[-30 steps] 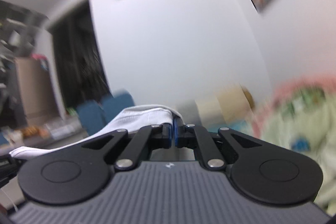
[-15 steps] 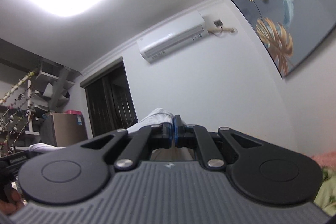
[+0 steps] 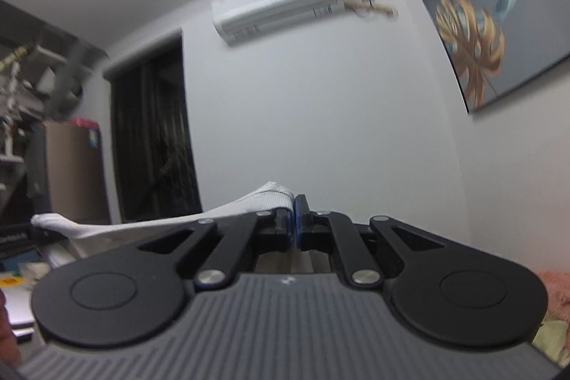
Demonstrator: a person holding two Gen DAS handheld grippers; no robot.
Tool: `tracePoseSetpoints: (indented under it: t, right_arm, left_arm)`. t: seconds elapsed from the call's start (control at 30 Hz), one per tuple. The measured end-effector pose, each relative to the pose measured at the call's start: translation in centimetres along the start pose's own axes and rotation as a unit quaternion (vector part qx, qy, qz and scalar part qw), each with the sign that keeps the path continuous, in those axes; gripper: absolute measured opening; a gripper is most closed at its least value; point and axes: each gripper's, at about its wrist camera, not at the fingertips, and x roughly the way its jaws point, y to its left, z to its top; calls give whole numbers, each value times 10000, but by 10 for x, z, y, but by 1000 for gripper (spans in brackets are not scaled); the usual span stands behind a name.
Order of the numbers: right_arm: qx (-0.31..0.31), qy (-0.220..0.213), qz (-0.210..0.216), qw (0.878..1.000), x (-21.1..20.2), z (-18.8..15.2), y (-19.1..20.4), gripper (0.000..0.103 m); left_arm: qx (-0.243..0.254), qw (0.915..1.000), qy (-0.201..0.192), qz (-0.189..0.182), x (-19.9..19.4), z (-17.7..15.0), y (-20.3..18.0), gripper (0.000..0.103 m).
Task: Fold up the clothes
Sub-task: 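Raise the T-shirt with both tools and lay it flat onto the bed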
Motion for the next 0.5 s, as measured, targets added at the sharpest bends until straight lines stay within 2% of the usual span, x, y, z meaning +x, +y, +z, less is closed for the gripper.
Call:
tracePoseSetpoints:
  t: [0.13, 0.3, 0.4, 0.5]
  right_arm:
    - [54, 374, -278, 9989, 108, -69, -19, 6]
    - [-8, 775, -577, 9953, 242, -182, -42, 6]
    - [-55, 1150, -704, 9909, 316, -267, -57, 6]
    - [11, 1783, -845, 9803, 374, -349, -79, 6]
  left_arm:
    - [57, 9991, 315, 283, 124, -72, 21, 5]
    - [107, 9943, 868, 616, 275, -198, 52, 5]
    - [170, 9875, 1353, 784, 358, -290, 84, 5]
    - [112, 9756, 1973, 956, 417, -376, 106, 5]
